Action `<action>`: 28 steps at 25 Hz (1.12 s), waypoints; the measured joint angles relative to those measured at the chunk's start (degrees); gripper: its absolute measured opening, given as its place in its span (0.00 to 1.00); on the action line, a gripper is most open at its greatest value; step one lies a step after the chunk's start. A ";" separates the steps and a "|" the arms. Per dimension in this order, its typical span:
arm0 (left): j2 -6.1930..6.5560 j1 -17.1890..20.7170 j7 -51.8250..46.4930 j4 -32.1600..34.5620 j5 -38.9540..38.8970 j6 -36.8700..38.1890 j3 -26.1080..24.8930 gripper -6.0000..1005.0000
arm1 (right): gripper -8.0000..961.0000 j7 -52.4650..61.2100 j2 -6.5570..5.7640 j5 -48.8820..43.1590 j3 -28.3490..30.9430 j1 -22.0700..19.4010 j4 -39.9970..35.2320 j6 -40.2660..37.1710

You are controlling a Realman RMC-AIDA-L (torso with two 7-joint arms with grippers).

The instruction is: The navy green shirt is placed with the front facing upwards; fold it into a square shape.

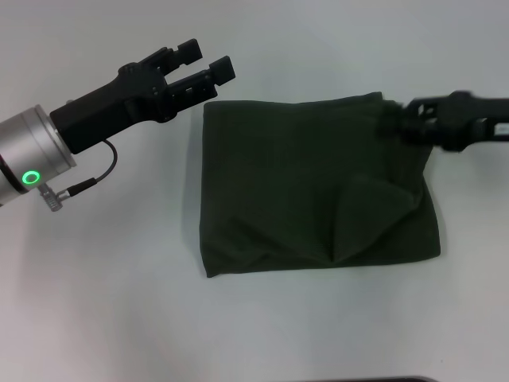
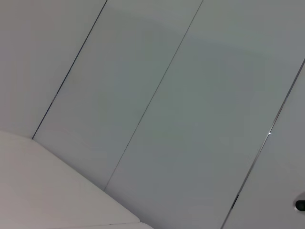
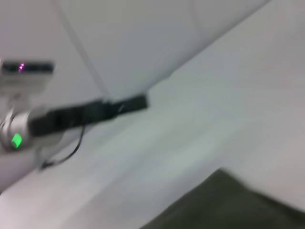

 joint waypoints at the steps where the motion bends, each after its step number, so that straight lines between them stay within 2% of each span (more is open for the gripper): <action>1: 0.00 0.00 0.02 0.00 0.00 -0.01 0.00 0.88 | 0.42 0.36 -0.12 0.01 1.29 -0.11 0.00 0.03; 5: 0.00 -0.05 0.04 -0.01 0.00 -0.01 0.00 0.88 | 0.39 6.42 -0.87 -0.32 3.29 -1.09 0.20 2.38; 11: 0.00 -0.28 0.04 0.05 0.00 0.00 0.00 0.88 | 0.63 20.12 -2.33 -0.37 3.63 -3.96 0.31 4.59; 16: 0.00 -0.51 0.43 0.18 -0.03 -0.08 -0.01 0.88 | 0.76 28.13 -2.88 -0.42 3.67 -4.91 0.71 5.04; 28: 0.00 -0.73 2.10 0.09 -0.09 -0.70 -0.01 0.88 | 0.75 33.32 -2.41 -2.13 0.55 -3.92 6.40 11.63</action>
